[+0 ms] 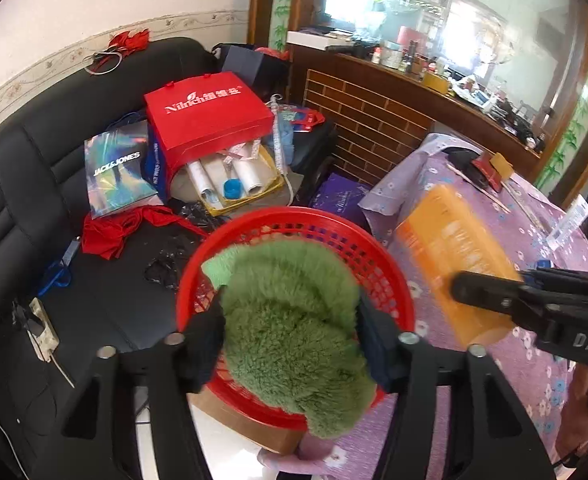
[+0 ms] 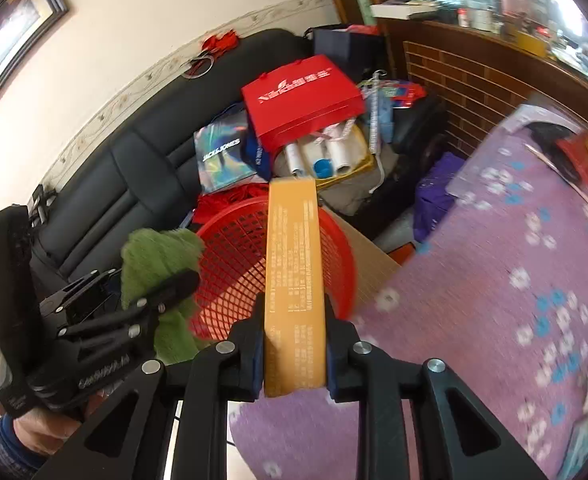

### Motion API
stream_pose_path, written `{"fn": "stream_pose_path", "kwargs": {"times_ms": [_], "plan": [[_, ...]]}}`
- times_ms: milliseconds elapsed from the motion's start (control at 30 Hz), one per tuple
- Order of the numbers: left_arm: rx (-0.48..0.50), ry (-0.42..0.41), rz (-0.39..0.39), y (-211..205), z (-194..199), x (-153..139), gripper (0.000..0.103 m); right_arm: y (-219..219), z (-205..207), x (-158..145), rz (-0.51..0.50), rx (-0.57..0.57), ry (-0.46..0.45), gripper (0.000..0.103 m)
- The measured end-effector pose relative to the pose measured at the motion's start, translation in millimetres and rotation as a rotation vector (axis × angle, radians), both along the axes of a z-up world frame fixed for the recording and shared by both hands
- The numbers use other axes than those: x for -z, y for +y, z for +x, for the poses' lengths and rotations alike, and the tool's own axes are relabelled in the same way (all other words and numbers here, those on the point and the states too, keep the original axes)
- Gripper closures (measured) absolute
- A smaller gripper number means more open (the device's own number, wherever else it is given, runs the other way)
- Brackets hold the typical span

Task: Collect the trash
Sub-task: 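Carry both items to the red wastebasket and open both grippers to drop them, then grasp the pink plastic bag with the left gripper while the right grasps white tissue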

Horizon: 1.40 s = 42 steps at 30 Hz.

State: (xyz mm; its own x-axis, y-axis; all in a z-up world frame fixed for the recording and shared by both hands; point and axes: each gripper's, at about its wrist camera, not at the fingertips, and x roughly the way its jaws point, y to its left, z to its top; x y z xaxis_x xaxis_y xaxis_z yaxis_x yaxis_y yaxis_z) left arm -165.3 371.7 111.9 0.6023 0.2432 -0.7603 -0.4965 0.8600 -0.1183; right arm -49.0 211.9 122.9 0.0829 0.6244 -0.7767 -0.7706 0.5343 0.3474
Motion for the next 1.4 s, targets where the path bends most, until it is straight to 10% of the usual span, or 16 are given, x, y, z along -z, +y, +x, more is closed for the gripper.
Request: {"fn": "stream_pose_path", "kwargs": {"times_ms": [67, 367, 1400], "plan": [[-0.01, -0.02, -0.016, 7, -2, -3, 0.037, 7, 5, 0, -0.005, 0.02, -0.013, 0.06], [0.061, -0.082, 0.014, -18, -10, -15, 0.034, -55, -7, -9, 0.063, 0.112, 0.026, 0.042], [0.755, 0.019, -0.009, -343, 70, 12, 0.034, -467, -44, 36, 0.001, 0.928, 0.14, 0.043]]}}
